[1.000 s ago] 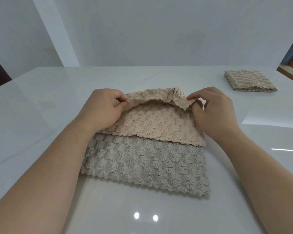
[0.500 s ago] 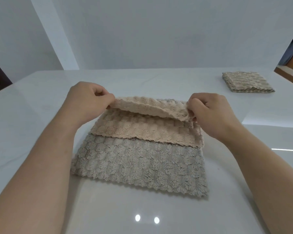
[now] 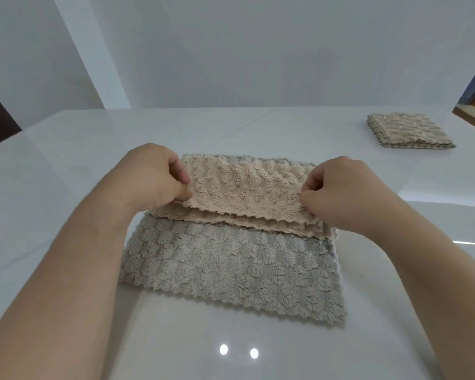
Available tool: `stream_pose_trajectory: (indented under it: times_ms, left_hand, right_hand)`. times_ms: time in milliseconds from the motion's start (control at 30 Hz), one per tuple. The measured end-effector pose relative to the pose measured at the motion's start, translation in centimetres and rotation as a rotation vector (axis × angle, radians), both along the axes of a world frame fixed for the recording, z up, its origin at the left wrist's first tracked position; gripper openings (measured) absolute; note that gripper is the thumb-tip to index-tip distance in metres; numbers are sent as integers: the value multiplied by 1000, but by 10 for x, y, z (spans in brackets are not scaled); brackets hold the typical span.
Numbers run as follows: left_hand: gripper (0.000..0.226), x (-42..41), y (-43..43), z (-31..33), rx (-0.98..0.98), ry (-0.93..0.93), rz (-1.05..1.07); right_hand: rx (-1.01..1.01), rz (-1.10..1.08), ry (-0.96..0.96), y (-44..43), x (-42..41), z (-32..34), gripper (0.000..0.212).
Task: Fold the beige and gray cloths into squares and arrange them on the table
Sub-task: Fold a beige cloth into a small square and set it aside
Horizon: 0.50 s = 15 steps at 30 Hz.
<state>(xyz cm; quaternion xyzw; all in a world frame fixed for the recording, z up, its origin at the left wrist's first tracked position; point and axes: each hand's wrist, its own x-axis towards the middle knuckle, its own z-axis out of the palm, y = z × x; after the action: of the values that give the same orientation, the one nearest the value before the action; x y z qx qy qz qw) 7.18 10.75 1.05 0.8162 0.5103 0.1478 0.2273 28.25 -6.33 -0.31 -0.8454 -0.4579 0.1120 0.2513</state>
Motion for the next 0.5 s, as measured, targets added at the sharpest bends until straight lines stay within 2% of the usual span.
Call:
stream_pose_trajectory:
  times_ms: [500]
  left_hand:
    - [22, 1, 1, -5, -22, 102, -27]
  right_hand:
    - [-104, 74, -139, 0, -4, -6, 11]
